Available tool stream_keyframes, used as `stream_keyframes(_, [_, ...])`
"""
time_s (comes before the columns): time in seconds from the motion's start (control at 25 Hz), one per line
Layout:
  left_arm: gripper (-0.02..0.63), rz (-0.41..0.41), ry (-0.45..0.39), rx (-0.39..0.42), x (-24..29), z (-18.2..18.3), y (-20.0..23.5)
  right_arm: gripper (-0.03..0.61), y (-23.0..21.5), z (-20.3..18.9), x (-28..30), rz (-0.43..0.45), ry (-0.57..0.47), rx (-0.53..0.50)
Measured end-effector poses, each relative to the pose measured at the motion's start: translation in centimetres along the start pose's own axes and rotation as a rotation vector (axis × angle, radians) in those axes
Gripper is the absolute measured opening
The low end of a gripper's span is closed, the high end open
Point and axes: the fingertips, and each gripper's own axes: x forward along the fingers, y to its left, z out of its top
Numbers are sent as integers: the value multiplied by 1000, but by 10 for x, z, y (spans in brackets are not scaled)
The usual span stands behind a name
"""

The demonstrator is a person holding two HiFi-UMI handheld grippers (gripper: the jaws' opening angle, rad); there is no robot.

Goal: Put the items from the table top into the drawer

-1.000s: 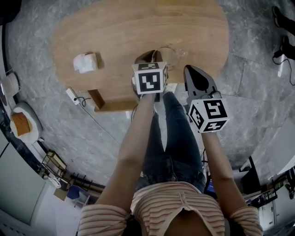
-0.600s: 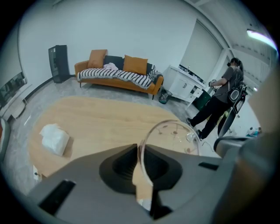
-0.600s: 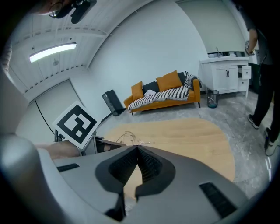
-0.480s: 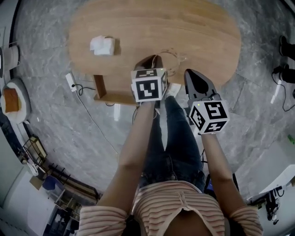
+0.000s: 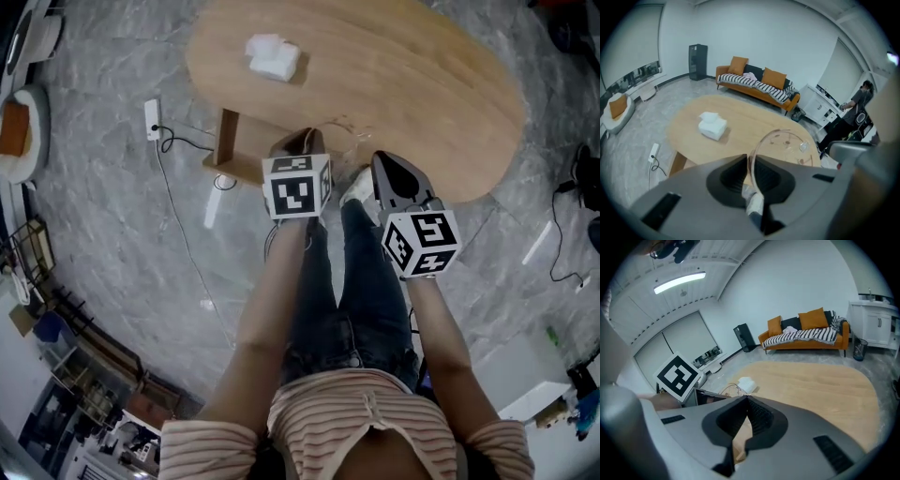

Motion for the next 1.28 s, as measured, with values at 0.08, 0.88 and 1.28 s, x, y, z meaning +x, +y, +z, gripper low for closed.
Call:
stream_keyframes(0.08, [32,20,-6,-49,-7,-10,24,8,19,-4,13,31,27,-28])
stream_keyframes(0.88, [32,210,-40,-485,-29,-134,226,8,173,-92,124,286,315,-312])
stream_keyframes(1.28, [32,245,-61,-654,10,-175,278,8,190,-144,177,323,411,-405])
